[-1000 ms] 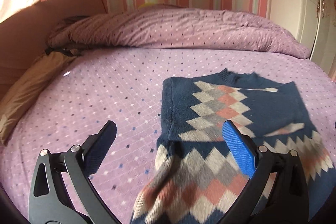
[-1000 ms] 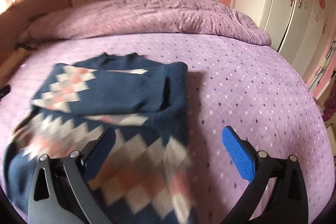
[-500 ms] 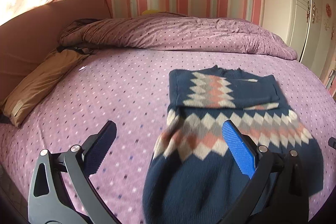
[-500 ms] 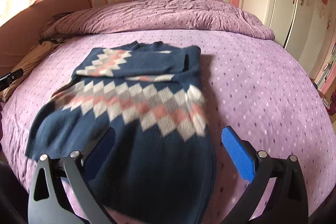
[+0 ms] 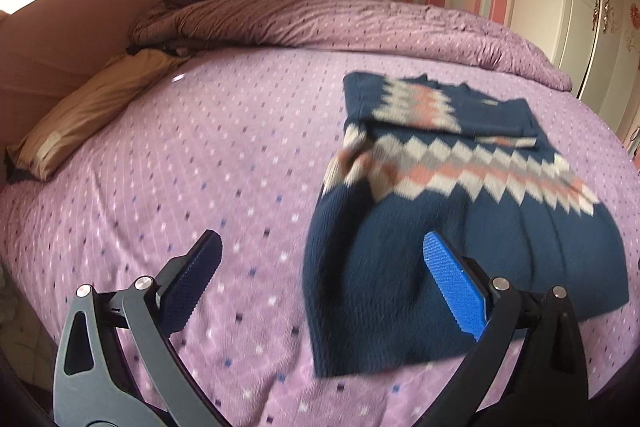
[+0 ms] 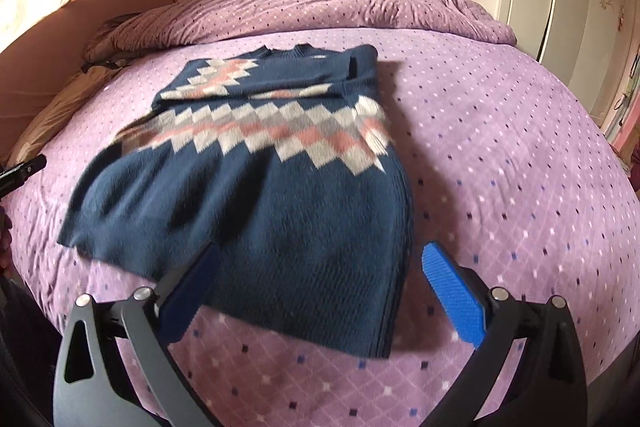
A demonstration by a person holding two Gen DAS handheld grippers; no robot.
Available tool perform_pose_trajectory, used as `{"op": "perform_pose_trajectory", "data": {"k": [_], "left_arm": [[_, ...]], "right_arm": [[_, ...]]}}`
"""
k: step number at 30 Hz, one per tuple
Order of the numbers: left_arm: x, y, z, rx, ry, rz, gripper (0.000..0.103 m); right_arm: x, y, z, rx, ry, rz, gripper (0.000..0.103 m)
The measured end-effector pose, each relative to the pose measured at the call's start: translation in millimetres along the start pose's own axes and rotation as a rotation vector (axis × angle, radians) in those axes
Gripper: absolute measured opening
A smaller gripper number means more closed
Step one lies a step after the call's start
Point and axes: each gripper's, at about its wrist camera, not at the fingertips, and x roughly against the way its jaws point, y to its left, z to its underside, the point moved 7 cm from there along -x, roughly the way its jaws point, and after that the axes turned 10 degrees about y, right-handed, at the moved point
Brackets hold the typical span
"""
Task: Fold small clothes
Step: 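Close the right gripper on the sweater hem edge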
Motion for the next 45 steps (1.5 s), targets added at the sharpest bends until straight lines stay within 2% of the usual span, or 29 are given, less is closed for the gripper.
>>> {"op": "perform_pose_trajectory", "data": {"k": [10, 14, 16, 21, 25, 28, 31, 33, 36, 45], "left_arm": [[-11.2, 12.0, 42.9, 0.017, 0.050, -0.026, 0.100], [-16.1, 14.1, 48.0, 0.018, 0.060, -0.037, 0.100], [-18.5, 14.0, 49.2, 0.017, 0.065, -0.042, 0.100], [-22.3, 12.1, 49.4, 0.012, 0.068, -0.049, 0.100], [-25.2, 9.8, 50.1, 0.010, 0.072, -0.047, 0.100], [-26.3, 8.9, 50.6, 0.013, 0.073, -0.044, 0.100], [-27.1, 7.9, 51.2, 0.013, 0.075, -0.040, 0.100], [-28.4, 6.7, 52.5, 0.012, 0.078, -0.038, 0.100], [-29.3, 6.3, 54.0, 0.015, 0.080, -0.036, 0.100], [-33.2, 5.3, 57.4, 0.017, 0.087, -0.036, 0.100]], "right_arm": [[-31.8, -17.7, 30.4, -0.026, 0.058, 0.042, 0.100], [-47.4, -26.3, 39.0, -0.047, 0.089, 0.048, 0.086], [-54.9, -28.4, 43.6, -0.059, 0.105, 0.040, 0.085], [-70.9, -31.6, 52.6, -0.082, 0.144, 0.003, 0.073], [-77.5, -35.3, 54.5, -0.111, 0.151, -0.031, 0.072], [-79.0, -34.1, 54.8, -0.114, 0.147, -0.053, 0.061], [-79.1, -27.8, 53.9, -0.102, 0.146, -0.089, 0.041], [-79.2, -22.4, 53.6, -0.092, 0.143, -0.109, 0.024], [-76.4, -18.3, 51.8, -0.081, 0.124, -0.105, 0.008], [-69.5, -20.8, 46.2, -0.094, 0.088, -0.131, 0.007]]}}
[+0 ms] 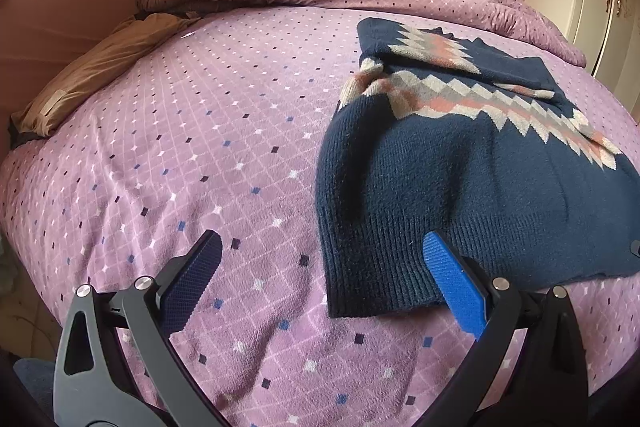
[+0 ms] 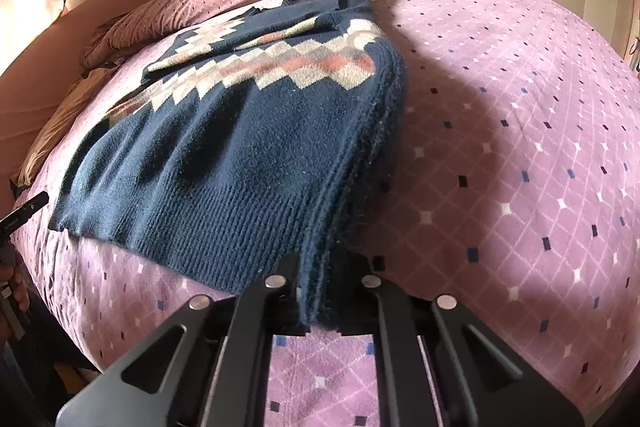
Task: Fold small clothes
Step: 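Close the right gripper on the sweater hem edge, then close the left gripper on the hem while the right gripper holds its hem edge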
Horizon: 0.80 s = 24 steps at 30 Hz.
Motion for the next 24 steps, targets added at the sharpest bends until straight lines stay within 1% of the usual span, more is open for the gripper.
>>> {"op": "perform_pose_trajectory", "data": {"k": [7, 13, 16, 19, 21, 23, 24], "left_arm": [[-6.3, -3.0, 4.4, -0.003, 0.019, 0.015, 0.100], [-17.4, -11.8, 12.9, -0.006, 0.055, 0.077, 0.100], [-26.7, -10.7, 14.6, 0.019, 0.083, 0.093, 0.100], [-37.4, -10.5, 17.1, 0.038, 0.119, 0.112, 0.095], [-43.6, -13.7, 20.0, 0.040, 0.142, 0.130, 0.082], [-49.5, -19.9, 23.0, 0.032, 0.165, 0.150, 0.075], [-49.9, -22.0, 23.5, 0.026, 0.163, 0.150, 0.071]], "right_arm": [[0.4, -0.1, 0.2, -0.004, -0.001, -0.003, 0.007], [1.0, -1.2, 0.0, -0.007, -0.001, -0.010, 0.007], [1.5, -2.1, 0.0, -0.010, 0.000, -0.015, 0.007], [1.6, -2.0, 0.1, -0.011, 0.001, -0.017, 0.007], [0.8, -2.5, 0.4, -0.012, 0.003, -0.018, 0.007], [0.6, -2.6, 0.4, -0.015, 0.004, -0.022, 0.007], [-0.2, -3.1, 0.1, -0.015, 0.004, -0.023, 0.007]]}}
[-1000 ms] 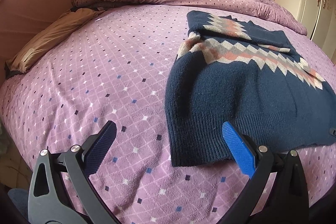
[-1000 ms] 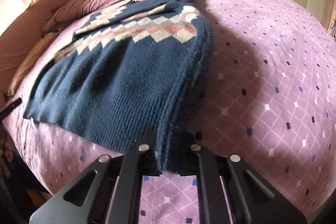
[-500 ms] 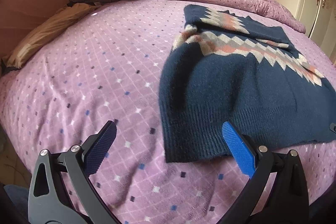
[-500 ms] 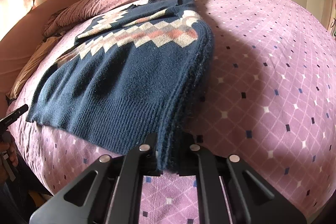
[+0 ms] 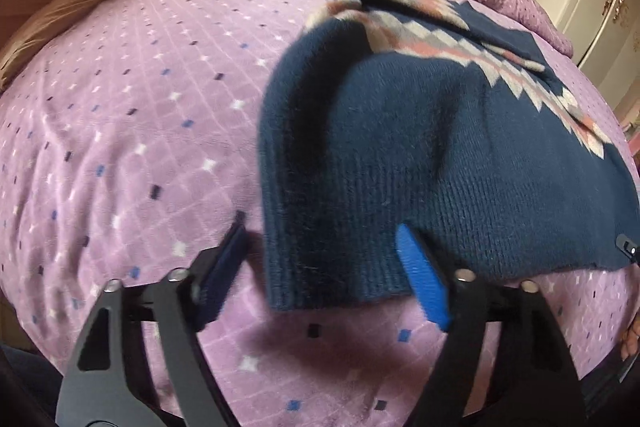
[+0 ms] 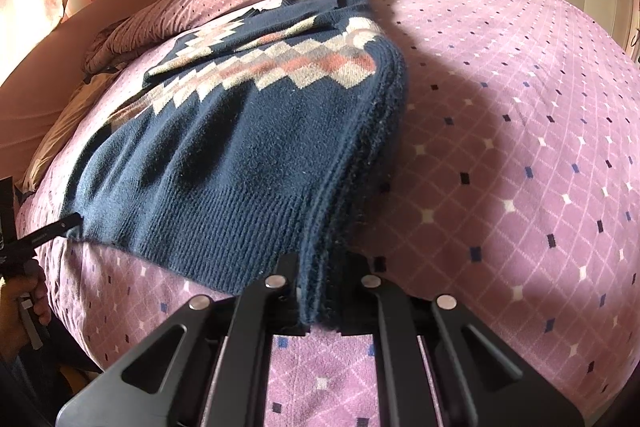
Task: Fold small clothes
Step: 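Close the left gripper on the hem while the right gripper holds its hem edge, then lift the hem with both grippers and fold it over toward the collar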
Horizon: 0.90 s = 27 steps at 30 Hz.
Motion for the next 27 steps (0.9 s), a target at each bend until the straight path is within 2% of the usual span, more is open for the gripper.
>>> {"op": "perform_pose_trajectory", "data": {"k": [1, 4, 6, 8, 16, 27], "left_arm": [[-0.3, -2.8, -0.2, -0.004, -0.005, 0.001, 0.069], [-1.0, -9.0, -2.4, -0.001, -0.004, 0.018, 0.052], [2.1, -14.4, -5.3, -0.019, -0.015, 0.020, 0.024], [9.8, -17.1, -9.1, -0.039, -0.045, -0.003, 0.010], [32.1, -9.1, -20.3, -0.015, -0.114, 0.060, 0.008], [62.3, -13.8, -46.1, -0.056, -0.183, 0.055, 0.008]], "right_arm": [[-0.1, 0.2, 0.0, 0.000, 0.000, 0.000, 0.007], [-0.2, -0.2, 0.2, -0.002, 0.001, -0.002, 0.007], [0.1, -0.3, 0.1, -0.004, 0.000, -0.003, 0.007], [0.4, -0.5, 0.0, -0.004, -0.002, -0.006, 0.007], [7.2, 3.9, -4.2, 0.012, -0.037, -0.031, 0.007], [28.1, 3.4, -22.5, 0.002, -0.110, -0.069, 0.006]]}}
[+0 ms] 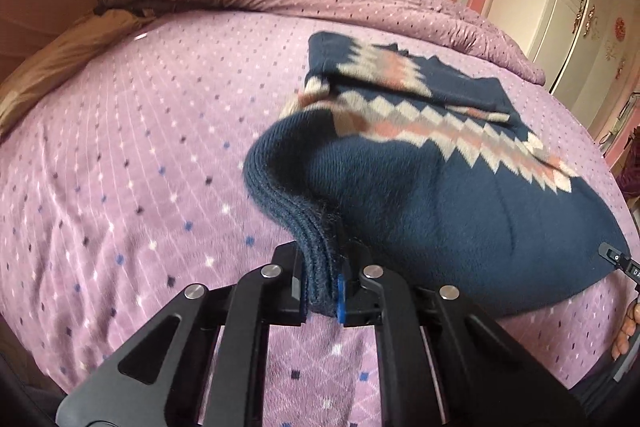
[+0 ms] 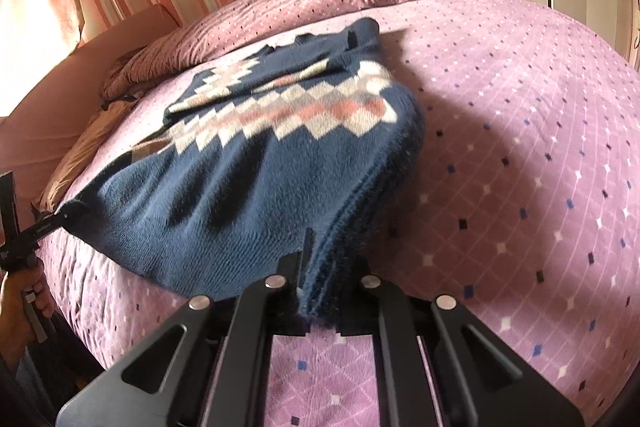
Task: Fold small clothes
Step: 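Lift the hem with both grippers and fold it over toward the collar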
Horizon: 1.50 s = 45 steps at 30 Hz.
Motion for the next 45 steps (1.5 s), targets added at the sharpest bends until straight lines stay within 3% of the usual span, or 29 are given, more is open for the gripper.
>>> {"op": "perform_pose_trajectory", "data": {"k": [7, 16, 27, 36, 45], "left_arm": [[9.5, -10.5, -32.6, -0.043, -0.032, -0.039, 0.008], [11.6, -24.7, -86.4, -0.051, -0.078, -0.063, 0.008], [5.1, -44.8, -183.5, -0.066, -0.147, -0.102, 0.008], [-43.0, -40.7, -251.4, -0.043, -0.140, -0.164, 0.008], [-123.8, -36.8, -311.1, -0.002, -0.106, -0.229, 0.008]], "right_arm": [[12.6, 8.4, -31.9, 0.035, -0.049, -0.007, 0.006], [20.3, 23.6, -96.5, 0.077, -0.099, -0.005, 0.006], [24.7, 36.8, -194.6, 0.088, -0.179, 0.003, 0.006], [-12.6, 20.7, -279.2, 0.034, -0.177, 0.042, 0.006], [-91.4, 4.1, -349.5, 0.003, -0.139, 0.084, 0.006]]}}
